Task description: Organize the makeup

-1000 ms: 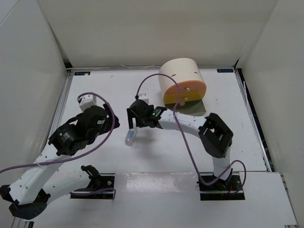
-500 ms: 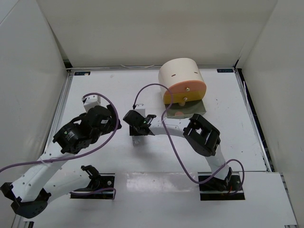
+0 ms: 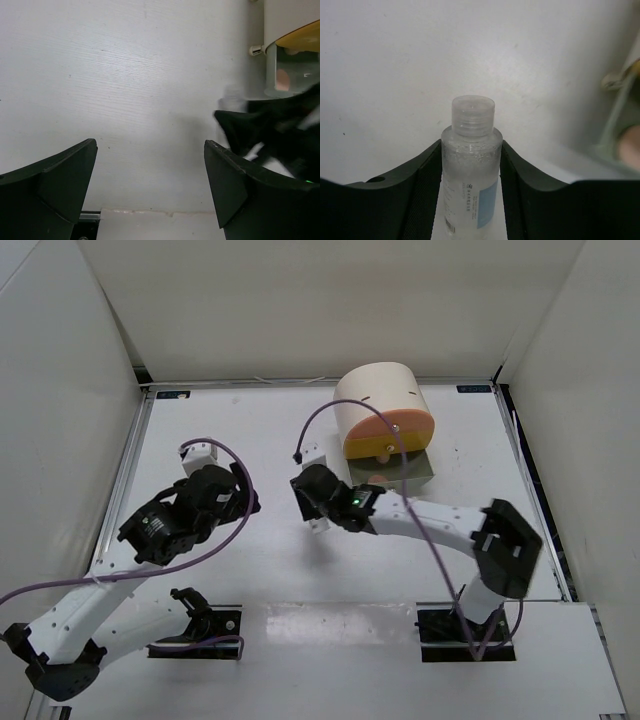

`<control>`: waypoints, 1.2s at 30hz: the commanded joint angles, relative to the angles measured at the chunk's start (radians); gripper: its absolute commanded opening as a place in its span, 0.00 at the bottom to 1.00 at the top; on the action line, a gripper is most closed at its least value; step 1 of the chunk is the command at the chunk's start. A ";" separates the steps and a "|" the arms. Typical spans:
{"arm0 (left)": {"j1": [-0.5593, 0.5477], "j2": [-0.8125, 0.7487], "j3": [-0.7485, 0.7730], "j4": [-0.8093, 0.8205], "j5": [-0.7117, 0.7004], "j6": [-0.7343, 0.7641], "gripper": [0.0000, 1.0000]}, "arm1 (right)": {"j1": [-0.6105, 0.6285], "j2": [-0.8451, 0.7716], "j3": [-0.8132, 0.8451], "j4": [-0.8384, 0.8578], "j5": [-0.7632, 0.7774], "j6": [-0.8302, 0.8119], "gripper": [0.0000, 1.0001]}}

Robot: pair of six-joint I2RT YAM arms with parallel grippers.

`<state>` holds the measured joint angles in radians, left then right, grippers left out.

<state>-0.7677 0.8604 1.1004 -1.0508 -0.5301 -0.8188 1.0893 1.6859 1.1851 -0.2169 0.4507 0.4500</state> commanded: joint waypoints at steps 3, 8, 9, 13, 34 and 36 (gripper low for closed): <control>0.007 0.026 -0.008 0.078 0.012 0.047 0.98 | -0.101 -0.247 -0.056 0.088 -0.162 -0.744 0.00; 0.005 0.048 -0.008 0.118 0.013 0.081 0.98 | -0.273 -0.256 0.045 -0.160 -0.337 -1.028 0.02; 0.007 0.048 -0.010 0.118 0.006 0.083 0.98 | -0.304 -0.244 0.071 -0.212 -0.365 -1.069 0.03; 0.010 0.072 -0.005 0.130 0.007 0.092 0.98 | -0.432 -0.152 0.171 -0.390 -0.420 -1.177 0.01; 0.125 0.269 0.110 0.241 0.156 0.234 0.98 | -0.568 -0.029 0.160 -0.363 -0.491 -1.300 0.23; 0.125 0.284 0.110 0.247 0.162 0.236 0.98 | -0.574 -0.023 0.160 -0.354 -0.497 -1.297 0.33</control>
<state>-0.6491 1.1408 1.1728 -0.8288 -0.4110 -0.6079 0.5266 1.6665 1.3346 -0.6186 -0.0483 -0.8349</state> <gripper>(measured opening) 0.984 0.493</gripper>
